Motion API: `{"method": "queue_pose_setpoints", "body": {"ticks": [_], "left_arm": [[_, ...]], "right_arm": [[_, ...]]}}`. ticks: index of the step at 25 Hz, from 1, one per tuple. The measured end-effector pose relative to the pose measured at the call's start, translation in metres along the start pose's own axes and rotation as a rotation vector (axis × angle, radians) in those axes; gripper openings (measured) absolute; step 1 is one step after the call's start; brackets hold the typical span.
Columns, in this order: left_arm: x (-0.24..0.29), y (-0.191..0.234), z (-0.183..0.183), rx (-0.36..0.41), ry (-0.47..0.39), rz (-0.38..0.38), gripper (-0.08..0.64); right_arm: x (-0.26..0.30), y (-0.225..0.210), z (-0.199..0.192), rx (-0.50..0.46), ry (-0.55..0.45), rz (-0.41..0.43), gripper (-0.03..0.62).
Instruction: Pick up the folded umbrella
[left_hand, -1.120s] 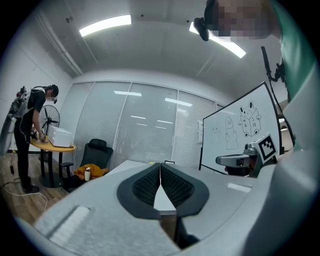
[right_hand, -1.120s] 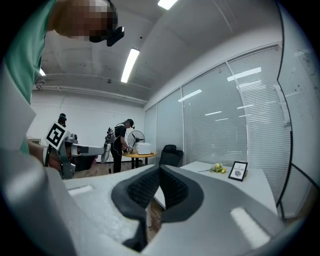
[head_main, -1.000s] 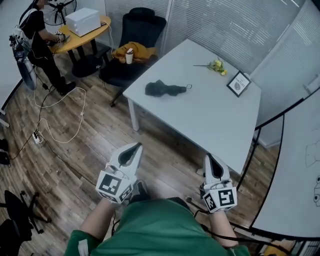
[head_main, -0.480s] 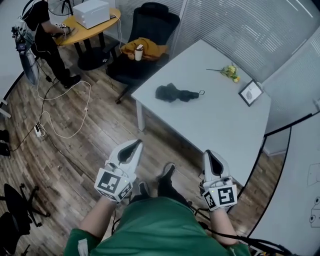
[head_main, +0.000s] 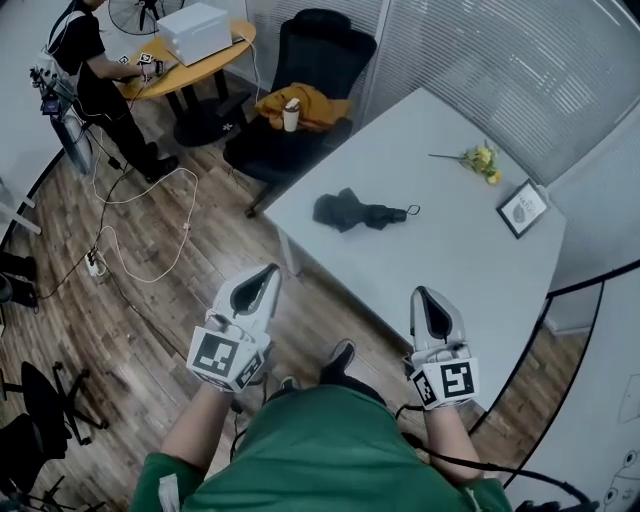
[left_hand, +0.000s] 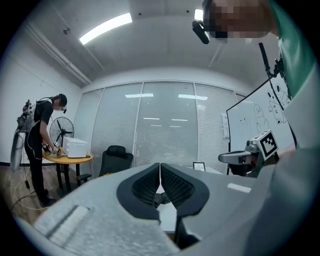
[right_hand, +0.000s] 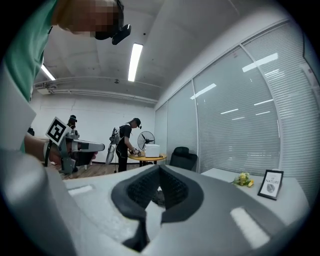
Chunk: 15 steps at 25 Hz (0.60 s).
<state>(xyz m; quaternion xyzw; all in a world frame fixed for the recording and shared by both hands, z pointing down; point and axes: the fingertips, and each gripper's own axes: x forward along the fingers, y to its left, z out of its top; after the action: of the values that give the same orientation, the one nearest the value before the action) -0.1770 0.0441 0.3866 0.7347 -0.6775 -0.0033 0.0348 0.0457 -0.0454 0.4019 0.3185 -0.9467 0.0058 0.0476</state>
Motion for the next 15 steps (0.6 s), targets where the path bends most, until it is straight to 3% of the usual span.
{"method": "queue_pose_setpoints", "body": {"ticks": [7,15], "left_arm": [[0.069,-0.017,0.004,0.046,0.032,0.013,0.015],[0.128,-0.023,0.005,0.113,0.076,0.011,0.015]], "right_arm": [[0.028,-0.066,-0.008,0.042,0.005,0.024,0.003],[0.047,-0.111,-0.006,0.074,-0.003,0.045,0.003]]}}
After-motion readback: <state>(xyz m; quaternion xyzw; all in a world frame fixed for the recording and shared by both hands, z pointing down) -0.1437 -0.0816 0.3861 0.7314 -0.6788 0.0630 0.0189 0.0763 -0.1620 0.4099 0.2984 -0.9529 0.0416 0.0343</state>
